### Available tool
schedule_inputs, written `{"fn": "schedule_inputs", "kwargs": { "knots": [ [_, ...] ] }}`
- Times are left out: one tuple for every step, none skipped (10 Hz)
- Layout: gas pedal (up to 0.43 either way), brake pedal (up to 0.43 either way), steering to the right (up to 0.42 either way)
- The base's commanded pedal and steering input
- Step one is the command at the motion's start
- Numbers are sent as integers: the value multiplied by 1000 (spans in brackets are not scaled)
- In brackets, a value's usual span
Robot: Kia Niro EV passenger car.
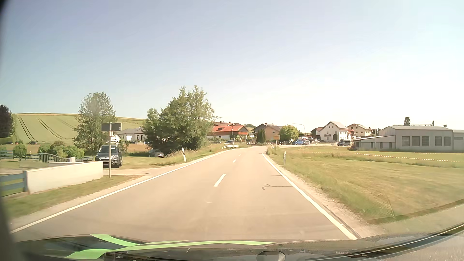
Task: Follow the waypoints while adhering to traffic rules and regulations
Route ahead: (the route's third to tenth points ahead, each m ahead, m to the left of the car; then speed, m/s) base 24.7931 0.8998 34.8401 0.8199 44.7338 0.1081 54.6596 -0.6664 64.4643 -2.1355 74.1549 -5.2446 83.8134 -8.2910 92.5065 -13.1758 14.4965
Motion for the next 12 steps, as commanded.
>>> {"fn": "schedule_inputs", "kwargs": {
  "knots": [
    [39,0,-2],
    [39,0,-2],
    [39,0,-2],
    [39,0,-2],
    [39,0,-2],
    [39,0,-2],
    [39,0,-1],
    [39,0,-1],
    [39,0,-1],
    [39,0,-1],
    [39,0,-1],
    [39,0,-1]
  ]
}}
